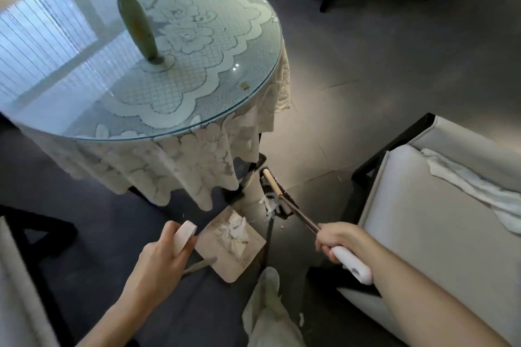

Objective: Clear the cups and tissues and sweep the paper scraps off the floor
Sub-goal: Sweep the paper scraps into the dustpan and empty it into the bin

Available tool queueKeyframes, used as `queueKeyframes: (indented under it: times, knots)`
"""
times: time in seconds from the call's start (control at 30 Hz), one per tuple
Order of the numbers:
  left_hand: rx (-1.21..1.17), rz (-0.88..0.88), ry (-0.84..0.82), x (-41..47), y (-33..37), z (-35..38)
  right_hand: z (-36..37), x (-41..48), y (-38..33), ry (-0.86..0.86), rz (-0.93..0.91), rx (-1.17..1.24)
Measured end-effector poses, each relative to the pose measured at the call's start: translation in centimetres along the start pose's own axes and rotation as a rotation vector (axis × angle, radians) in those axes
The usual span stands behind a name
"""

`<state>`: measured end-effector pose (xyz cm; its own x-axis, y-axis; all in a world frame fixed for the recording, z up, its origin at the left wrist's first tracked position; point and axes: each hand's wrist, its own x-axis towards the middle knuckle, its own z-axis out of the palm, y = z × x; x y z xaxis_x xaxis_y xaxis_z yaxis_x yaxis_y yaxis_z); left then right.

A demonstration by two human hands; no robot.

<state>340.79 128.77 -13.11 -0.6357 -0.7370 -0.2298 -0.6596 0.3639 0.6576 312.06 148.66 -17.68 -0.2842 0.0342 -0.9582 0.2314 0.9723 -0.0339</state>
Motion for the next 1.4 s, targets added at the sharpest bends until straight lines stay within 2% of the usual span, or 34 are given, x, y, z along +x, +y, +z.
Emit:
queueKeyframes:
  times: [0.07, 0.17, 0.27, 0.43, 0.53, 0.67, 0.97, 1.1, 1.27, 1.4]
  knots:
    - [-0.014, 0.024, 0.022, -2.9, -1.8, -0.6, 3.1, -1.8, 3.3, -0.015, -0.037, -0.010]
    - [-0.024, 0.035, 0.047, -7.2, -4.6, -1.5, 9.2, -4.9, 8.1, -0.040, -0.114, -0.162]
    - [-0.020, 0.000, 0.084, -11.6, -7.2, -2.1, 14.9, -7.5, 12.2, -0.023, -0.079, -0.158]
    - [-0.061, -0.077, 0.148, -17.6, -9.7, -3.3, 18.4, -11.9, 15.4, -0.012, -0.146, -0.159]
    - [-0.051, -0.127, 0.155, -19.8, -11.2, -3.9, 19.0, -13.9, 15.2, 0.026, -0.190, -0.178]
    - [-0.081, -0.202, 0.180, -21.7, -12.6, -4.0, 20.6, -15.6, 13.1, 0.103, -0.290, -0.417]
    - [-0.077, -0.210, 0.194, -24.0, -13.6, -5.4, 22.0, -13.6, 0.2, 0.211, -0.389, -0.930]
    - [-0.068, -0.202, 0.224, -24.7, -14.2, -5.6, 23.7, -11.1, -3.8, 0.187, -0.391, -1.094]
    - [-0.102, -0.267, 0.297, -27.1, -15.1, -5.3, 25.7, -8.7, -1.6, 0.126, -0.346, -1.243]
    - [-0.135, -0.280, 0.278, -30.3, -15.3, -4.8, 26.0, -7.9, 5.1, 0.103, -0.277, -1.134]
